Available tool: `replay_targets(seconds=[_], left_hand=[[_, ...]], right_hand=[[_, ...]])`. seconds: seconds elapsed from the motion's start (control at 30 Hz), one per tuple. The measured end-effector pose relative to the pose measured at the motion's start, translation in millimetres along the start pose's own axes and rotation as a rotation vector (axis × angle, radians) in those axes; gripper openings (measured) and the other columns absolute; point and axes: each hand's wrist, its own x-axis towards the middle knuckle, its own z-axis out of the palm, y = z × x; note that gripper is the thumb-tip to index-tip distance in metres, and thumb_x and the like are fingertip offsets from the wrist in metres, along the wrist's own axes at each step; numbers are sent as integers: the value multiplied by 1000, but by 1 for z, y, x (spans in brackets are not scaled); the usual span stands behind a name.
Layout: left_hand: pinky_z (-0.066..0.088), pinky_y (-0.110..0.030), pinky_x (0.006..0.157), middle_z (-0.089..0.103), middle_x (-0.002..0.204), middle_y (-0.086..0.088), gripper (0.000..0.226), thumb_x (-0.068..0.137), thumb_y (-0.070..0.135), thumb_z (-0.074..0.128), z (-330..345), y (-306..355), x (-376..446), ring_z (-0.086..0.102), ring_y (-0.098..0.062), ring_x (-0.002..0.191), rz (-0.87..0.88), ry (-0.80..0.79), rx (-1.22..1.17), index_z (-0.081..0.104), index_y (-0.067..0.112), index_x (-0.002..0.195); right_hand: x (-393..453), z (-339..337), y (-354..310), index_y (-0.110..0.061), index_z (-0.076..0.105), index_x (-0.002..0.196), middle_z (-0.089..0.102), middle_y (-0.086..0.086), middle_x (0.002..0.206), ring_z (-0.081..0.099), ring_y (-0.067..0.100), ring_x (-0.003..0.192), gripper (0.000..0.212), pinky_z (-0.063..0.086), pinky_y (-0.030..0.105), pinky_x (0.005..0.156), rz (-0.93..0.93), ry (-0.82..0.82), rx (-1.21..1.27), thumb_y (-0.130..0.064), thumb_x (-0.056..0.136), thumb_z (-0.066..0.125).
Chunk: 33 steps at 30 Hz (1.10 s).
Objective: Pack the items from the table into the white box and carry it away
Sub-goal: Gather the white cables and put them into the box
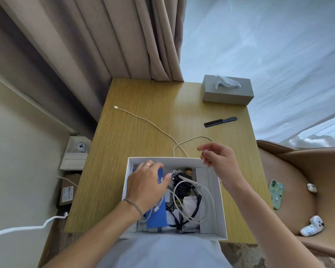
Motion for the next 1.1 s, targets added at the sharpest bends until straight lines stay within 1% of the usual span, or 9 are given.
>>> replay_targets(seconds=[0.1, 0.27, 0.37, 0.53, 0.7, 0.83, 0.9, 0.97, 1.1], left_hand=[[43, -24, 63, 61, 89, 14, 19, 92, 40, 56, -25, 8, 27, 57, -7, 83, 110, 108, -72, 67, 28, 101], [52, -29, 66, 65, 92, 10, 17, 95, 24, 52, -30, 17, 96, 60, -9, 83, 164, 13, -91, 68, 23, 101], [55, -33, 75, 66, 95, 7, 21, 98, 27, 48, -7, 16, 136, 61, -10, 85, 133, -115, -30, 67, 21, 103], [52, -30, 74, 62, 98, 2, 17, 97, 30, 50, 48, 15, 178, 58, -16, 92, 175, -302, 120, 64, 22, 103], [39, -35, 70, 52, 118, -10, 26, 86, 31, 60, 88, 22, 201, 47, -26, 107, 275, -409, 377, 58, 20, 109], [38, -34, 69, 52, 126, -13, 27, 85, 26, 62, 105, 28, 213, 48, -27, 110, 275, -446, 506, 57, 18, 110], [40, -33, 70, 57, 122, -11, 23, 89, 24, 58, 108, 29, 218, 50, -26, 109, 358, -434, 604, 60, 16, 110], [41, -33, 71, 61, 114, -9, 21, 93, 25, 56, 110, 29, 221, 52, -24, 106, 535, -429, 744, 63, 14, 109], [45, -32, 70, 62, 90, -4, 15, 99, 17, 47, 111, 28, 220, 55, -19, 82, 689, -479, 830, 61, 14, 99]], right_hand=[[31, 2, -8, -11, 74, 88, 65, 0, 66, 55, 7, 57, 27, 43, 14, 54, -7, 5, -61, 4, 96, 52], [82, 8, -10, -7, 73, 92, 65, 3, 71, 55, 4, 57, 26, 43, 11, 52, 42, 12, -145, 2, 95, 50], [104, 10, -4, -5, 73, 94, 65, 6, 74, 55, 9, 60, 25, 43, 11, 51, 103, 18, -159, 3, 94, 49], [123, 4, 8, -6, 73, 94, 66, 7, 73, 56, 8, 58, 25, 44, 12, 49, 162, 33, -151, 4, 94, 50], [119, 5, 19, -6, 75, 93, 68, 6, 72, 59, 12, 60, 24, 46, 17, 54, 220, 48, -121, 2, 93, 52], [112, 5, 25, -4, 75, 93, 68, 7, 72, 58, 13, 59, 23, 47, 18, 54, 290, 65, -18, 2, 92, 53], [108, 4, 27, -4, 75, 93, 67, 8, 73, 57, 12, 58, 24, 46, 18, 53, 307, 72, 23, 3, 93, 52], [104, 3, 29, -4, 75, 93, 67, 7, 72, 57, 12, 57, 25, 46, 18, 53, 311, 74, 47, 3, 93, 51], [101, 0, 29, -5, 76, 91, 66, 3, 66, 57, 11, 56, 27, 46, 18, 52, 308, 94, 73, 3, 92, 50]])
